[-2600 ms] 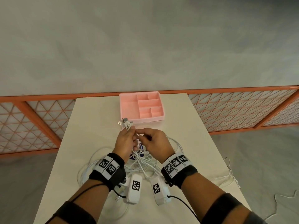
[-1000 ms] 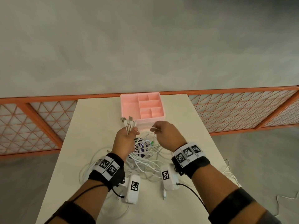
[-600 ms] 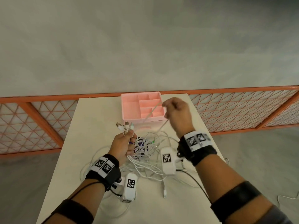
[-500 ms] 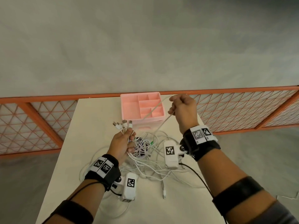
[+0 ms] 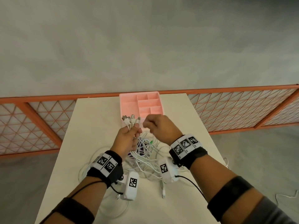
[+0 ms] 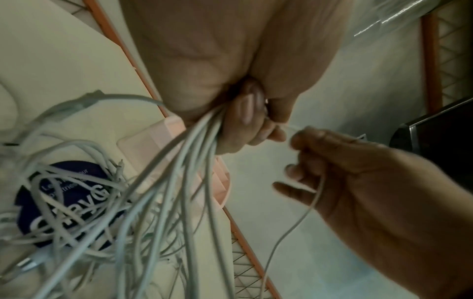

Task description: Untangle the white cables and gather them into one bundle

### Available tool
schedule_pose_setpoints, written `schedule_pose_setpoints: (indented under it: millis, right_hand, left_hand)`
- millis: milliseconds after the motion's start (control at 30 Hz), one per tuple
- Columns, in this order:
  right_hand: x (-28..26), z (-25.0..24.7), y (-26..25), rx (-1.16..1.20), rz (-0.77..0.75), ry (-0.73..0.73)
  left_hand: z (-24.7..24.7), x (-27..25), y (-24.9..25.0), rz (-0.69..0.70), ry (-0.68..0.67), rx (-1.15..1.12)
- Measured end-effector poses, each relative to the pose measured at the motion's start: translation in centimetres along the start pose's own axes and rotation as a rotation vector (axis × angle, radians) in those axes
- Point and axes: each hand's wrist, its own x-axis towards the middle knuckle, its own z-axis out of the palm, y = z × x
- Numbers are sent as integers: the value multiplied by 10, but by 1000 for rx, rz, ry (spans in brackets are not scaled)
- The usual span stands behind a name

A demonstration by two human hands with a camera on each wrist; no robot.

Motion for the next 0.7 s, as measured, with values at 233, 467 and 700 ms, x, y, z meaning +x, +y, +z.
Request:
schedule_pose_setpoints:
  millis: [233, 467, 700]
  right_hand:
    - [26, -69, -15, 726, 26, 798]
    - [19, -64, 32, -159, 300, 510]
    - [-1, -8, 12, -521, -29, -43]
  left_hand:
    - [-22, 1, -18, -16, 39, 6]
    - [-23, 7, -16, -11, 93, 11]
    - [-2, 12, -3, 21, 104, 117]
